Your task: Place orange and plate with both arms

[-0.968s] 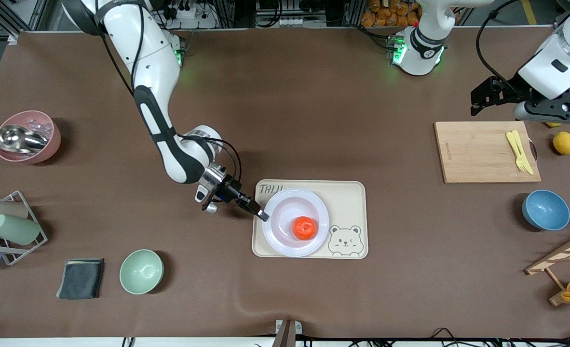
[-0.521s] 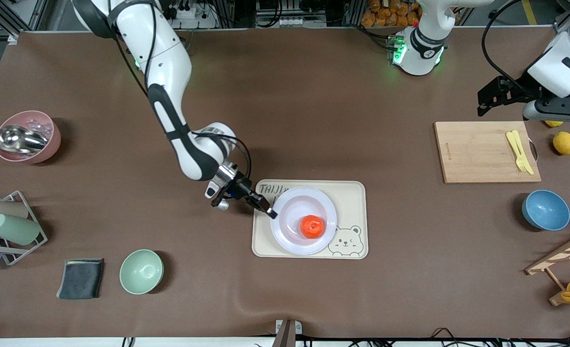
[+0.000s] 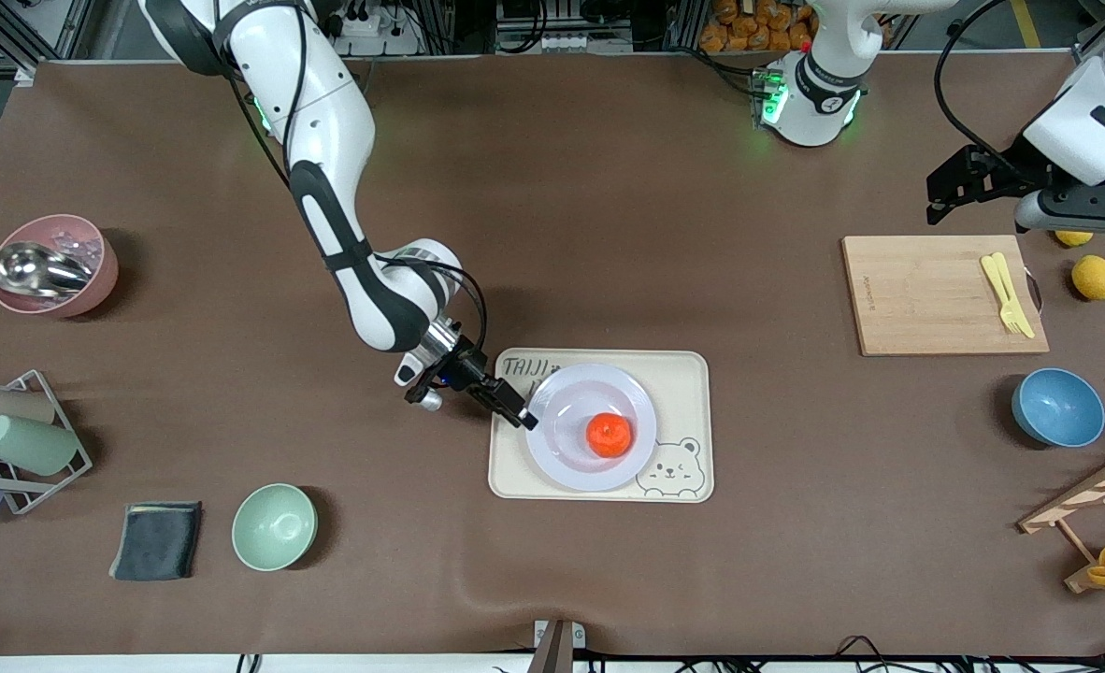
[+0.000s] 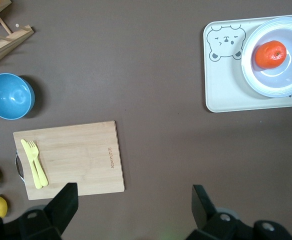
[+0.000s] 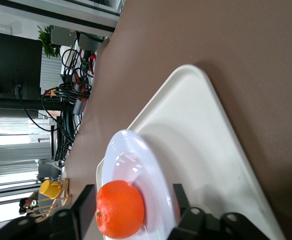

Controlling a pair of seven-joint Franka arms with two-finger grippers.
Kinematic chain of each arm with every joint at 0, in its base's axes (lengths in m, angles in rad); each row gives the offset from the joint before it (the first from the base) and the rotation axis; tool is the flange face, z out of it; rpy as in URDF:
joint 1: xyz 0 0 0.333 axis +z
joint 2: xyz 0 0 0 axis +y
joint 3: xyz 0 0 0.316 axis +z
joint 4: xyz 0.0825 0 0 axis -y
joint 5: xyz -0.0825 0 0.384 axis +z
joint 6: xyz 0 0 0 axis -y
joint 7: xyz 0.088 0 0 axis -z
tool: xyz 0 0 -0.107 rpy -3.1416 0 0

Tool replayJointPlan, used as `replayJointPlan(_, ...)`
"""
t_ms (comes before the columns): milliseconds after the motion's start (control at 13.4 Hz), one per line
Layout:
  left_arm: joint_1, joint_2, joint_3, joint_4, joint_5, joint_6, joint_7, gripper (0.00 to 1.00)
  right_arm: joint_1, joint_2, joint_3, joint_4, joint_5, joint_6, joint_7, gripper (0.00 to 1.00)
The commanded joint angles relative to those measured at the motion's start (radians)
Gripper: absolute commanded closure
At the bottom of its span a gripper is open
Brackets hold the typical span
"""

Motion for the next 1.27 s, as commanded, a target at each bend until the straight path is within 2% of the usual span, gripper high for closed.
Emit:
replayJointPlan(0, -0.002, -0.001, -0.005, 0.011, 0.023, -0.010, 0.001, 0.00, -0.039, 0.012, 0.010, 0.009, -0.070, 0.010, 0.021, 0.32)
replayJointPlan(74, -0.002, -0.001, -0.005, 0.011, 0.023, -0.010, 0.001, 0.00, -0.043, 0.009, 0.010, 0.006, -0.116, 0.010, 0.078, 0.32)
replayJointPlan(223, 0.000, -0.001, -0.004, 0.011, 0.023, -0.010, 0.001, 0.00, -0.062, 0.003, 0.011, 0.007, -0.293, 0.008, 0.264, 0.32)
replayJointPlan(521, 0.003, -0.001, -0.004, 0.011, 0.022, -0.010, 0.001, 0.00, -0.095, -0.028, 0.010, 0.018, -0.790, -0.002, 0.738, 0.32)
replayJointPlan(595, 0.003, -0.001, -0.002, 0.011, 0.022, -0.010, -0.001, 0.00, -0.115, -0.036, 0.010, 0.020, -0.890, -0.016, 0.818, 0.32)
replayJointPlan(744, 0.008, 0.004, 0.005, 0.011, 0.020, -0.011, -0.001, 0.00, -0.158, -0.072, -0.002, 0.018, -1.005, -0.132, 0.922, 0.32)
replayJointPlan(968, 0.025, 0.004, 0.005, 0.010, 0.019, -0.011, 0.002, 0.00, -0.218, -0.135, -0.068, 0.000, -1.117, -0.299, 0.943, 0.32)
replayJointPlan(1042, 0.025, 0.004, 0.004, 0.011, 0.019, -0.011, 0.002, 0.00, -0.240, -0.155, -0.094, 0.001, -1.185, -0.376, 0.981, 0.32)
replayJointPlan(1191, 0.025, 0.004, 0.004, 0.011, 0.019, -0.011, 0.001, 0.00, -0.298, -0.203, -0.108, 0.009, -1.387, -0.476, 1.063, 0.32)
